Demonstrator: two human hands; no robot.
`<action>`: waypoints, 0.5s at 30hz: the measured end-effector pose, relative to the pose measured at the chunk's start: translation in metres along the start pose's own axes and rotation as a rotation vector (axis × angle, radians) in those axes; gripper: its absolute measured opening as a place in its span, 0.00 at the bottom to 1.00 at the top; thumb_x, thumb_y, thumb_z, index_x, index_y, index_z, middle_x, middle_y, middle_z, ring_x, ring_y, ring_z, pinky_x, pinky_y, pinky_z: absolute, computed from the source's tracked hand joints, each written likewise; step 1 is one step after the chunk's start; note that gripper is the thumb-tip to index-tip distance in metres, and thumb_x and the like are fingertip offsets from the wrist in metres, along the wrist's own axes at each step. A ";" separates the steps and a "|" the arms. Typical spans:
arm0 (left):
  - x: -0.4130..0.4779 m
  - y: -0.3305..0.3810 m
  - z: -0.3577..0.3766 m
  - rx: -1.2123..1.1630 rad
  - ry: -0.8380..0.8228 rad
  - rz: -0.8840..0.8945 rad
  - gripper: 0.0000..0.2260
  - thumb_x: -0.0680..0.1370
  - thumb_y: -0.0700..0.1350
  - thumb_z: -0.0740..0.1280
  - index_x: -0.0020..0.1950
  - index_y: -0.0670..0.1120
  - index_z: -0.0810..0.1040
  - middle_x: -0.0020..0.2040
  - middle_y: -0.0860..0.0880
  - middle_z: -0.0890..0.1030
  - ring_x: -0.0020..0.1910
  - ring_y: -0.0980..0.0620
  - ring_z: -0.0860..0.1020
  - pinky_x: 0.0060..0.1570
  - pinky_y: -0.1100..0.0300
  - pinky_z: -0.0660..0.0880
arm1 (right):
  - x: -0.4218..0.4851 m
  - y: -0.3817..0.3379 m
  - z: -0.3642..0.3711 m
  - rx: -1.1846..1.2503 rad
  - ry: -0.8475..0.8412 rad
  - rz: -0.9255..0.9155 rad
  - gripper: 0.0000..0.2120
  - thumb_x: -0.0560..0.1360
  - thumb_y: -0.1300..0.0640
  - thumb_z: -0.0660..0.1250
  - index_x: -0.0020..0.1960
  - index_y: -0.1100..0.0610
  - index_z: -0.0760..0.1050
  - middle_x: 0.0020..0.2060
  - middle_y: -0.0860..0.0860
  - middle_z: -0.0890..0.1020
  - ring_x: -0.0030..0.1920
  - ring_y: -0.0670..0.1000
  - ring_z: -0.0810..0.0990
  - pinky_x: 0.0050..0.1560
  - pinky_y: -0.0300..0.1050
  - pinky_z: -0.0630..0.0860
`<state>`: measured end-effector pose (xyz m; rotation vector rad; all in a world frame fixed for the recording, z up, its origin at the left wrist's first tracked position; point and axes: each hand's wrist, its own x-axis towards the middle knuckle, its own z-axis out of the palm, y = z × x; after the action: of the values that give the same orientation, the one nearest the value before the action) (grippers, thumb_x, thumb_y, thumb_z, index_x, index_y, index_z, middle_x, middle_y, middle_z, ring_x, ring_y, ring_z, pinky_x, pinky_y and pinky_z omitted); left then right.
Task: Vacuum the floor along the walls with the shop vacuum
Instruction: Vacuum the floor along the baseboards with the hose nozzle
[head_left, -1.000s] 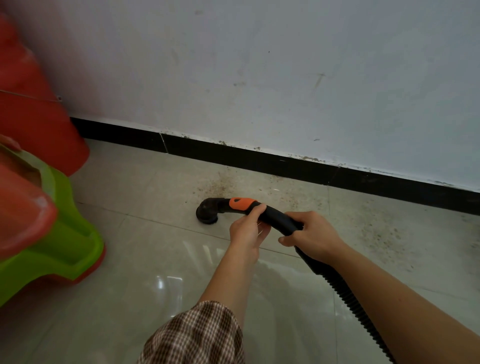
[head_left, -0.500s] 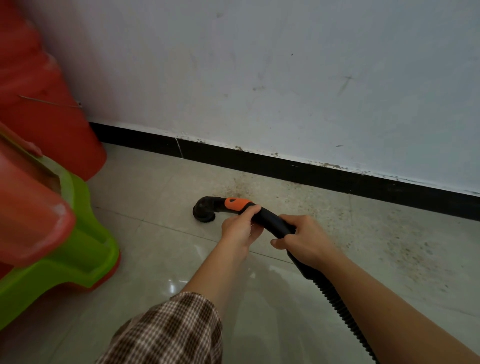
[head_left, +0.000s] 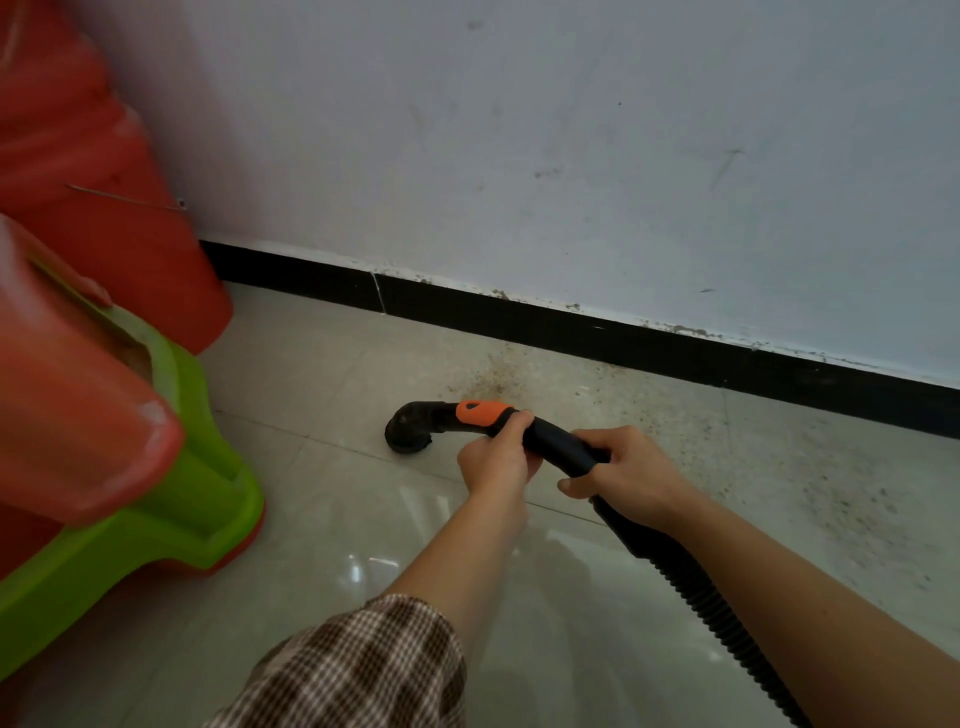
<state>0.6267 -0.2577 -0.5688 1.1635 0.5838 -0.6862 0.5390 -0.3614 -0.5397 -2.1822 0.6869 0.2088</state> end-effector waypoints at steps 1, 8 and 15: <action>-0.002 -0.001 -0.001 -0.010 0.007 -0.001 0.08 0.72 0.41 0.76 0.47 0.42 0.79 0.43 0.43 0.84 0.41 0.49 0.84 0.33 0.63 0.79 | -0.001 0.000 -0.001 -0.001 -0.013 -0.001 0.14 0.70 0.54 0.74 0.54 0.45 0.80 0.38 0.51 0.83 0.39 0.52 0.82 0.46 0.50 0.80; -0.019 -0.008 0.000 -0.066 0.015 -0.010 0.10 0.71 0.40 0.76 0.46 0.43 0.77 0.43 0.43 0.84 0.38 0.49 0.84 0.32 0.62 0.79 | -0.010 0.003 -0.016 0.010 -0.075 0.001 0.13 0.69 0.57 0.75 0.50 0.45 0.81 0.38 0.53 0.84 0.38 0.52 0.83 0.42 0.45 0.80; -0.026 -0.017 0.013 -0.004 -0.039 -0.043 0.11 0.72 0.41 0.76 0.48 0.43 0.76 0.46 0.42 0.84 0.42 0.48 0.84 0.34 0.61 0.79 | -0.017 0.014 -0.030 -0.028 -0.060 0.016 0.13 0.69 0.56 0.74 0.52 0.46 0.80 0.39 0.52 0.83 0.40 0.51 0.81 0.46 0.46 0.79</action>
<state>0.5973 -0.2693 -0.5566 1.1344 0.5782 -0.7422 0.5146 -0.3844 -0.5236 -2.1884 0.6718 0.2922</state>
